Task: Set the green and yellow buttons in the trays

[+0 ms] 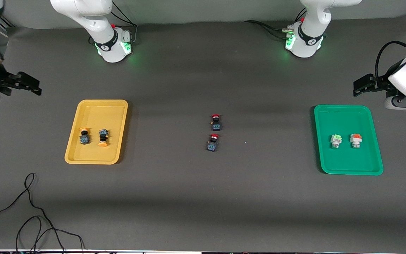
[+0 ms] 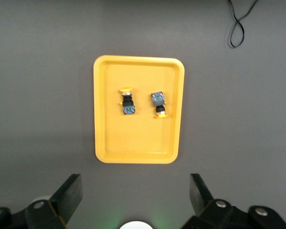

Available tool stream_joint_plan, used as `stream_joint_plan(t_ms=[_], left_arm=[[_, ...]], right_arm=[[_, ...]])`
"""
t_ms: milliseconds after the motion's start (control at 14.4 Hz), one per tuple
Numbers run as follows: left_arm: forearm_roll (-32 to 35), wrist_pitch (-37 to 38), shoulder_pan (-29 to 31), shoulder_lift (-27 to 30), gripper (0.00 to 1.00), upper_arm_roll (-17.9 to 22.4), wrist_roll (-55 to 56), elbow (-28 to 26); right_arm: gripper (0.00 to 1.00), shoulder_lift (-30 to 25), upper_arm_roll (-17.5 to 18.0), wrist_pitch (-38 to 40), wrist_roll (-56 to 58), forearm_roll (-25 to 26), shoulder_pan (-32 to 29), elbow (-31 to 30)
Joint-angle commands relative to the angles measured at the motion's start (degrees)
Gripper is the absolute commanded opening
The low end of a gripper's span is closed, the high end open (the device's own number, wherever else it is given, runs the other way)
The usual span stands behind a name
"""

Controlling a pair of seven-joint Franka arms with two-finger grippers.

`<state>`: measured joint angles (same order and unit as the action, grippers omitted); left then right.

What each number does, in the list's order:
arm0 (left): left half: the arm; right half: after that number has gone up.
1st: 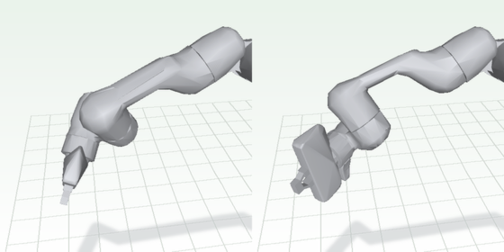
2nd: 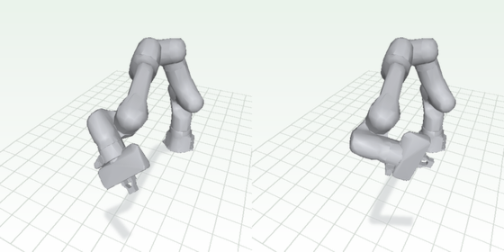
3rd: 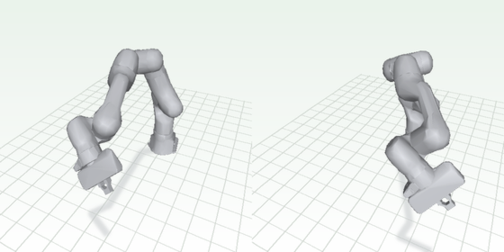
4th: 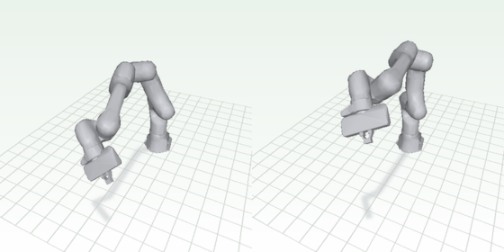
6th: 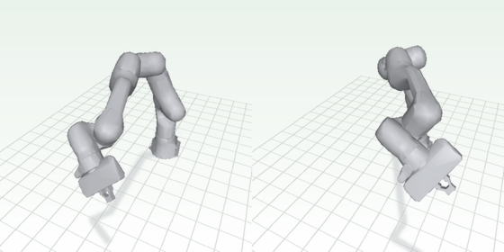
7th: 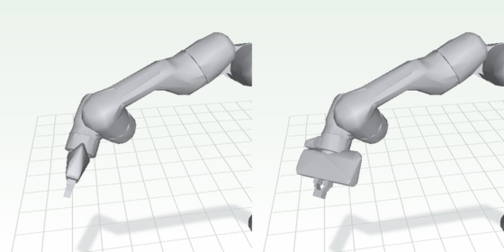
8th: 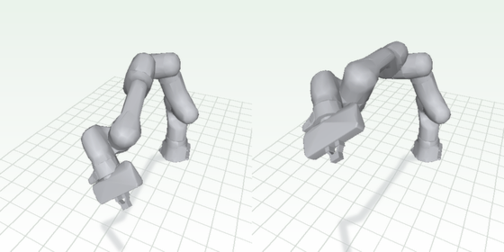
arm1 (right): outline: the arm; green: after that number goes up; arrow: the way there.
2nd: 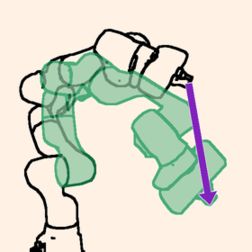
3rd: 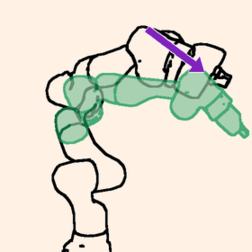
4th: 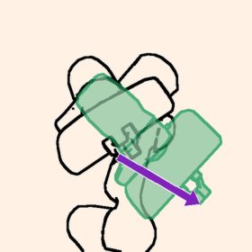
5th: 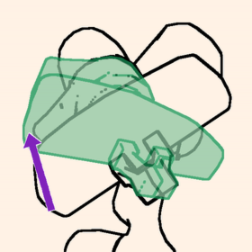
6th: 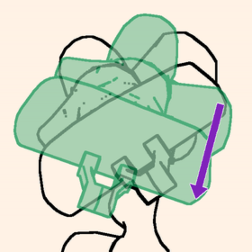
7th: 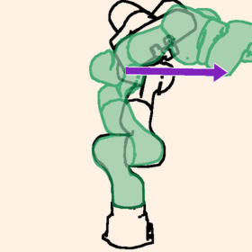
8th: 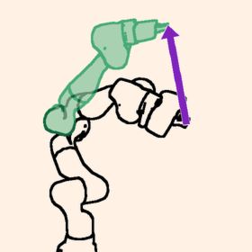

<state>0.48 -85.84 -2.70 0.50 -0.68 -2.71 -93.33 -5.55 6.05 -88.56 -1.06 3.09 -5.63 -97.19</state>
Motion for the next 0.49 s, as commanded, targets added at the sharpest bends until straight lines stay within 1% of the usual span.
stream_joint_plan(t_ms=[0,70,139,209,279,348,418], left_arm=[[0.32,-0.99,-0.37,1.52,1.00,0.07,-0.45,-1.68],[0.32,-0.99,-0.38,1.43,1.00,0.07,-0.45,-1.59],[0.32,-0.90,-0.38,1.43,1.00,0.07,-0.45,-1.59],[0.32,-0.73,-0.29,1.43,1.00,0.07,-0.45,-1.41],[0.32,-0.81,-0.37,1.35,1.00,0.07,-0.36,-1.41],[0.32,-0.90,-0.38,1.26,1.00,-0.02,-0.36,-1.32],[0.32,-0.82,-0.38,1.34,1.00,0.07,-0.36,-1.32]], right_arm=[[1.00,4.39,1.15,-0.03,-2.54,0.96,-0.70,5.77],[1.00,5.71,1.15,0.05,-2.71,0.87,-0.44,7.96],[1.00,5.99,1.07,0.14,-3.06,0.87,0.00,8.50],[1.00,5.38,0.11,0.40,-3.33,0.96,0.96,8.25],[1.00,5.37,-2.95,1.10,-3.50,0.87,3.23,8.16],[1.00,5.37,-5.41,1.20,-3.33,0.70,4.21,8.07],[1.00,5.37,-5.61,1.28,-3.24,0.78,4.31,8.07]])
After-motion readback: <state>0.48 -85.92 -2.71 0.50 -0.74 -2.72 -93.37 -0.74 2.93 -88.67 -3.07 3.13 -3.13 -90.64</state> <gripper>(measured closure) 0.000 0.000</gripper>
